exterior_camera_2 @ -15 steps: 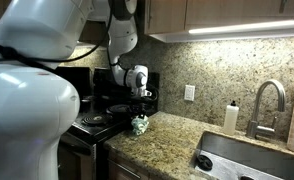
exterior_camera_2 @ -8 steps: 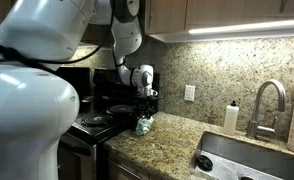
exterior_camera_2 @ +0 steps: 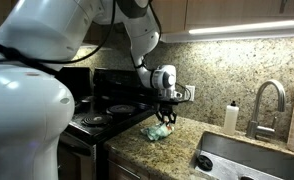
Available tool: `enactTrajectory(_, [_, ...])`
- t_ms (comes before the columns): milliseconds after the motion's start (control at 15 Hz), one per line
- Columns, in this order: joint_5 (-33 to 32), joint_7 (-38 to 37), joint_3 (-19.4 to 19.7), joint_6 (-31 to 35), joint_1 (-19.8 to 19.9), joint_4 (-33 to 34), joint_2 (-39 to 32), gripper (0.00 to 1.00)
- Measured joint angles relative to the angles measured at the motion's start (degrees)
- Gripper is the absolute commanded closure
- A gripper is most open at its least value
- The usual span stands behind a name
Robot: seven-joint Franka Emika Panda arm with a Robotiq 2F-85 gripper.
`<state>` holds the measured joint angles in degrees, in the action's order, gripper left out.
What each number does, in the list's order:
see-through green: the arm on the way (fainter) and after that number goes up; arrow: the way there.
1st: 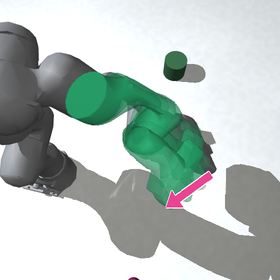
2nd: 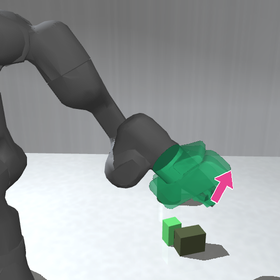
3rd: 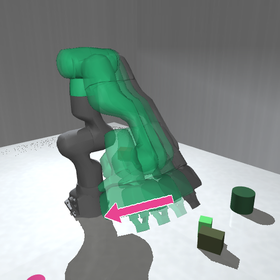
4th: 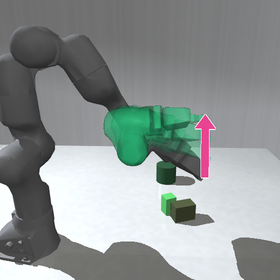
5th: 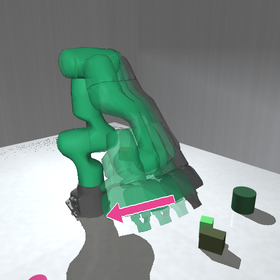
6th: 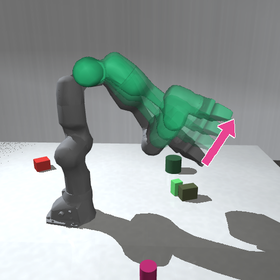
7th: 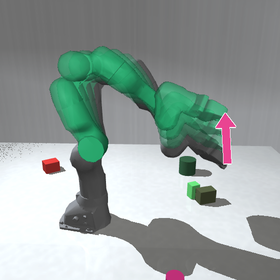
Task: Wipe the counter with the cloth
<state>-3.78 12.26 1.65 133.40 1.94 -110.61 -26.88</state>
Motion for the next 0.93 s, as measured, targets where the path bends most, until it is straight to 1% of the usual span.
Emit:
enactTrajectory(200, [-0.59, -0.01, 2.33, -0.09, 1.76, -0.02, -0.01, 0.92])
enactTrajectory(533, [-1.61, -0.51, 5.79, -0.37, 3.24, -0.88, 0.05, 0.92])
enactTrajectory(733, [-1.96, -2.22, 7.75, -0.37, 3.51, -2.94, 0.74, 0.92])
enactTrajectory(933, [-2.1, -4.43, 8.84, -0.29, 3.74, -7.25, 3.24, 0.92])
